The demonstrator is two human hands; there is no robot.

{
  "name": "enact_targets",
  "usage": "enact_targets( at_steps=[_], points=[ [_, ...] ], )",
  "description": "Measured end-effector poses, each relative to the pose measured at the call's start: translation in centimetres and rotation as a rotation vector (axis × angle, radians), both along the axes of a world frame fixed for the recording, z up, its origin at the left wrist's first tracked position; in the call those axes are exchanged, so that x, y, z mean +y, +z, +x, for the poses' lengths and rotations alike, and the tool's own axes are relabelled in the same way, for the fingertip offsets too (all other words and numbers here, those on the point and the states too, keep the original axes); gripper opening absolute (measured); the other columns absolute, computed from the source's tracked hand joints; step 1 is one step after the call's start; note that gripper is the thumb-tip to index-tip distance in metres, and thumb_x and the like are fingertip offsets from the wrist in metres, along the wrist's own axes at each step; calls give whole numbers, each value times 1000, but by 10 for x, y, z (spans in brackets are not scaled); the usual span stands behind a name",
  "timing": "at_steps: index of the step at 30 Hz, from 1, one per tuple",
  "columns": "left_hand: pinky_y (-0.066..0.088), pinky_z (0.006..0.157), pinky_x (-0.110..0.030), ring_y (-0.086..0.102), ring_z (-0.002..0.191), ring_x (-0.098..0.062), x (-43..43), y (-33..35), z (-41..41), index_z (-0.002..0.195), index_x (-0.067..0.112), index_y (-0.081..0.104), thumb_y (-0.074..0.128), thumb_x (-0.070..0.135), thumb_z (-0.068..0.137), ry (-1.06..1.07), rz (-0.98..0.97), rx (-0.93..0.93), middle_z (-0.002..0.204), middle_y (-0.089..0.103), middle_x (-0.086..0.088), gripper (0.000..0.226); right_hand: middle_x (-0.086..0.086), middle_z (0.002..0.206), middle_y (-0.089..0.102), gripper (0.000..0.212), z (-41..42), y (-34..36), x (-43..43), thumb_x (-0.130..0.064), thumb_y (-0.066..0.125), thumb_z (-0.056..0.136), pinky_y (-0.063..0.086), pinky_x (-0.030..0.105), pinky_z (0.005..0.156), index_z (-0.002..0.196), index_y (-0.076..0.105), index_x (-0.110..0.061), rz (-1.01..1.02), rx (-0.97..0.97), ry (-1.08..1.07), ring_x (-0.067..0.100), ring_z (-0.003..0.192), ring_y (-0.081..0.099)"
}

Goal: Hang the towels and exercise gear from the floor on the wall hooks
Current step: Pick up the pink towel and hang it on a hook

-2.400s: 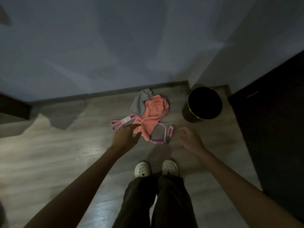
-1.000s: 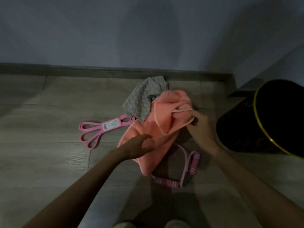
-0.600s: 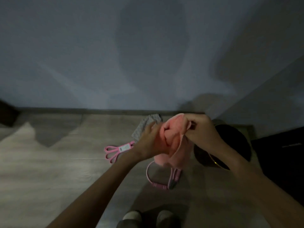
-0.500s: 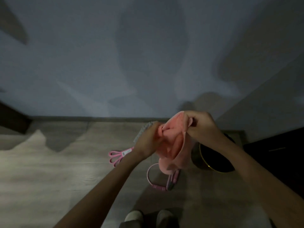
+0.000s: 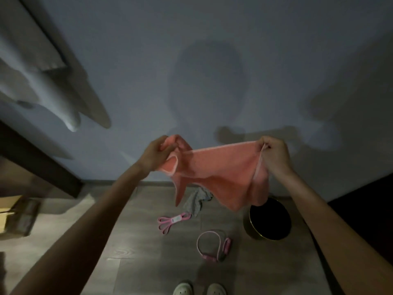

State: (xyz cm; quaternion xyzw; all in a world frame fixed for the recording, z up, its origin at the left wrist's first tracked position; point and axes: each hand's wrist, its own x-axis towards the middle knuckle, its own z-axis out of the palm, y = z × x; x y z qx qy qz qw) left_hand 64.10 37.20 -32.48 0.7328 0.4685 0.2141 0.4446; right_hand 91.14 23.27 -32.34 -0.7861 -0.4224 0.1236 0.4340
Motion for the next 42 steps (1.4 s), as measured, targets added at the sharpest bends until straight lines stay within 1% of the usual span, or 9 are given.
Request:
enact_targets(
  at_steps=[3,8,13,21,25,28,31,36,42],
  points=[
    [34,34,-14,49,37,-2,3,29,-15,86,15,57,54,15,94,114,-160,-174,67,54,-7,8,11,73,67,35,2,7,-6,16,40,70,43,24,69,68,66,-7,-9,-32,-24,20,78,61],
    [58,68,-28,66,68,-14,0,78,-9,98,11,53,55,-9,86,112,-394,-602,90,61,-10,24,14,127,61,47,-3,9,-5,8,42,82,36,20,95,122,62,-7,-259,-74,165,24,118,56],
    [57,56,-22,66,57,-10,-15,125,22,82,8,59,48,-13,88,-21,-469,-781,75,63,-9,24,12,133,55,74,-42,40,-1,-21,71,65,45,32,101,135,47,-13,-119,145,461,22,122,55],
    [58,65,-22,65,71,-8,-46,169,46,98,15,58,52,10,94,-200,-401,-689,85,67,-2,9,1,96,59,30,-86,99,8,-2,69,79,48,24,77,109,64,3,246,345,132,13,95,56],
    [37,103,-39,39,129,-8,-32,174,16,140,34,36,56,26,93,-201,-97,-466,148,36,11,52,2,102,59,32,-76,132,11,1,60,84,48,10,69,116,61,1,339,317,115,18,100,59],
    [21,116,-34,15,140,-7,-33,149,3,150,33,6,78,21,74,-318,136,-112,157,12,9,105,7,106,61,35,-71,156,22,7,58,82,44,2,62,117,57,-1,366,310,173,14,91,57],
    [26,113,-30,16,139,-4,-45,109,11,148,34,-13,88,22,60,-436,2,-31,149,16,14,134,7,95,63,22,-73,167,32,-5,59,86,45,7,57,107,58,-12,307,259,221,12,78,59],
    [49,96,-32,56,118,-14,-50,70,37,138,26,37,84,31,67,-306,-115,-229,131,56,3,85,9,91,67,28,-65,173,37,-23,72,74,52,31,73,90,49,-30,352,319,155,21,83,66],
    [56,71,-21,65,86,-16,-42,79,25,128,19,46,70,11,82,-268,-154,-322,101,69,-14,53,2,76,61,36,-29,168,25,-21,72,72,41,24,59,90,40,-22,410,15,-106,19,69,57]
  ],
)
